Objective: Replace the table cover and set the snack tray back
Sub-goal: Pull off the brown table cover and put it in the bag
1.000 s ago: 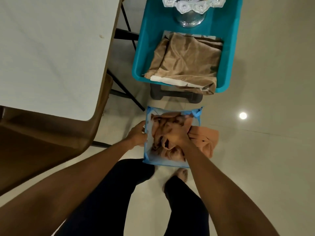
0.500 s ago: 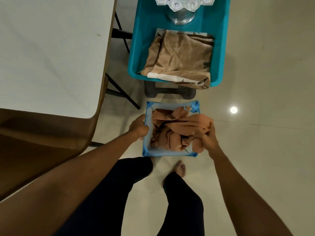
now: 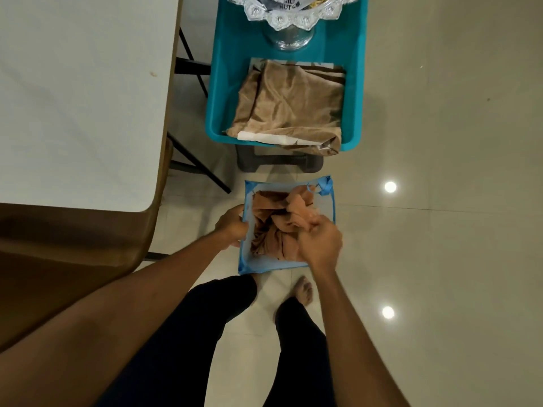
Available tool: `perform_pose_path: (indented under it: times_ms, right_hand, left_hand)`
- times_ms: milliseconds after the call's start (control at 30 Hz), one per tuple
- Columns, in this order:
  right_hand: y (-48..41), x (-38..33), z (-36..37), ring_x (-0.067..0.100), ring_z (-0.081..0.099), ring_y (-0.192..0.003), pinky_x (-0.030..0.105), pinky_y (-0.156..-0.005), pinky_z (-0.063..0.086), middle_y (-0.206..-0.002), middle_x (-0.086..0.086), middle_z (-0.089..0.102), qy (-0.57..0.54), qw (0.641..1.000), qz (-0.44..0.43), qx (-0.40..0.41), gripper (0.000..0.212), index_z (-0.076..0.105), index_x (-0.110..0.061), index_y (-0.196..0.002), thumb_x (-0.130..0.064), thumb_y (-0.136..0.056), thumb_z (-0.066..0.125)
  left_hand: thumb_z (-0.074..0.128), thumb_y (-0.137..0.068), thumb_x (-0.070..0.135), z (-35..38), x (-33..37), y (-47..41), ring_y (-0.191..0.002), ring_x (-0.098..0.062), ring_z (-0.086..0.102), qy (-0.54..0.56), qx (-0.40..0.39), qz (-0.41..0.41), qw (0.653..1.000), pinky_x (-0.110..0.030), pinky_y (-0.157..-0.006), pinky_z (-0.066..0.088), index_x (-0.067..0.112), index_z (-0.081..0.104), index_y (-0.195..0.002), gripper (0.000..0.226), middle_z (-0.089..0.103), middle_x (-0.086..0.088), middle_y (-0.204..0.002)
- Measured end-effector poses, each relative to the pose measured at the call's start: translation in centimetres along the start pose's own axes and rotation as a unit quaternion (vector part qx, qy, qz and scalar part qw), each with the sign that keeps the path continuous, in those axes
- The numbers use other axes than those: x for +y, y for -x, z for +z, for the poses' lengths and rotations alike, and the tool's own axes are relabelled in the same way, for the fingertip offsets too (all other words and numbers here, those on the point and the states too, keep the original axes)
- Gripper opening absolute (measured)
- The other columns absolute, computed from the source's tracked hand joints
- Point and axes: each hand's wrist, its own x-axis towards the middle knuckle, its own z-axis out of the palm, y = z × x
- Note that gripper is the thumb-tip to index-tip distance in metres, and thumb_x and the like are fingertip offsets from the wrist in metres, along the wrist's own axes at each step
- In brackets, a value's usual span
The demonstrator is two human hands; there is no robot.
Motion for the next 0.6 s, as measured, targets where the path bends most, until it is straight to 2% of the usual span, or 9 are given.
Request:
perform_pose_path:
  times_ms: [100,133,200,267,333,400,467,533,600]
  right_hand:
    - [0.7,-2.7,3.5,0.011,0.055,-0.088,0.027,-0.082,0.051,-0.093,-0.006,0.063,-0.036,0.989,-0.043,-0.137,0.02,0.069,-0.01,-0.11,-0.016,-0.092,0.063]
    - [0.7,-2.9,4.7,0.01,0.054,-0.096,0.018,-0.083,0.049,-0.098,-0.007,0.06,-0.024,0.976,-0.054,-0.211,0.025,0.065,-0.007,-0.12,-0.016,-0.097,0.06]
    - [0.4,-1.6,6.8,0.02,0.055,-0.108,0.007,-0.079,0.043,-0.106,0.001,0.061,0.049,0.943,-0.038,-0.327,0.032,0.058,-0.003,-0.13,-0.02,-0.103,0.054]
    - [-0.4,1.0,8.1,0.033,0.061,-0.116,0.03,-0.095,0.05,-0.117,0.011,0.067,0.094,0.949,0.021,-0.299,0.04,0.063,-0.008,-0.126,-0.035,-0.095,0.058]
    - [-1.0,2.8,8.1,0.038,0.062,-0.117,0.045,-0.097,0.052,-0.122,0.013,0.068,0.081,0.965,0.058,-0.241,0.044,0.067,-0.014,-0.121,-0.044,-0.09,0.056]
    - [-1.3,3.0,6.4,0.038,0.06,-0.119,0.046,-0.1,0.05,-0.126,0.016,0.066,0.053,0.986,0.042,-0.155,0.056,0.065,-0.01,-0.127,-0.049,-0.089,0.051]
    - [-1.4,2.6,3.4,0.036,0.059,-0.11,0.048,-0.09,0.052,-0.12,0.017,0.063,0.076,0.995,-0.037,-0.052,0.068,0.061,-0.008,-0.131,-0.047,-0.081,0.04]
    - [-2.2,3.4,1.1,0.036,0.055,-0.102,0.047,-0.079,0.053,-0.118,0.015,0.057,0.141,0.981,-0.126,0.045,0.063,0.053,-0.015,-0.139,-0.034,-0.079,0.052]
    - [-3.2,4.1,-0.4,0.036,0.052,-0.111,0.049,-0.081,0.052,-0.134,0.016,0.049,0.192,0.972,-0.12,0.06,0.073,0.04,-0.022,-0.149,-0.026,-0.081,0.066]
  left_hand:
    - [0.059,-0.095,0.015,-0.1,0.1,0.4,-0.098,-0.031,0.068,0.03,-0.01,-0.006,0.999,-0.054,-0.085,0.059,0.037,0.056,-0.119,0.033,0.067,-0.005,-0.113]
    - [0.061,-0.095,0.016,-0.2,0.0,0.2,-0.097,-0.03,0.069,0.038,-0.011,-0.004,0.999,-0.054,-0.084,0.059,0.035,0.058,-0.119,0.03,0.068,-0.005,-0.111]
    - [0.06,-0.095,0.009,-0.5,-0.5,-0.1,-0.099,-0.029,0.068,0.036,-0.013,-0.003,0.999,-0.052,-0.084,0.06,0.032,0.059,-0.122,0.036,0.067,-0.006,-0.111]
    - [0.057,-0.092,-0.005,-0.8,-1.0,-0.4,-0.105,-0.03,0.066,0.023,-0.015,-0.001,1.0,-0.05,-0.081,0.06,0.033,0.058,-0.123,0.049,0.066,-0.005,-0.111]
    - [0.055,-0.09,-0.011,-1.1,-1.3,-0.6,-0.107,-0.03,0.064,0.012,-0.017,0.0,1.0,-0.047,-0.078,0.06,0.034,0.057,-0.121,0.055,0.064,-0.004,-0.109]
    - [0.056,-0.092,-0.007,-1.1,-1.4,-0.5,-0.105,-0.031,0.064,-0.001,-0.011,0.007,1.0,-0.049,-0.081,0.06,0.031,0.055,-0.125,0.05,0.064,-0.006,-0.111]
    - [0.056,-0.093,-0.003,-0.9,-1.5,-0.4,-0.104,-0.032,0.064,-0.023,-0.005,0.013,1.0,-0.052,-0.083,0.06,0.026,0.054,-0.132,0.049,0.063,-0.009,-0.115]
    - [0.055,-0.091,-0.001,-0.6,-1.2,-0.2,-0.105,-0.032,0.064,-0.047,0.006,0.016,0.999,-0.052,-0.082,0.06,0.027,0.05,-0.139,0.056,0.063,-0.01,-0.117]
    - [0.054,-0.088,0.002,-0.3,-0.9,0.2,-0.104,-0.032,0.064,-0.074,0.018,0.023,0.997,-0.051,-0.079,0.061,0.027,0.047,-0.14,0.058,0.062,-0.01,-0.118]
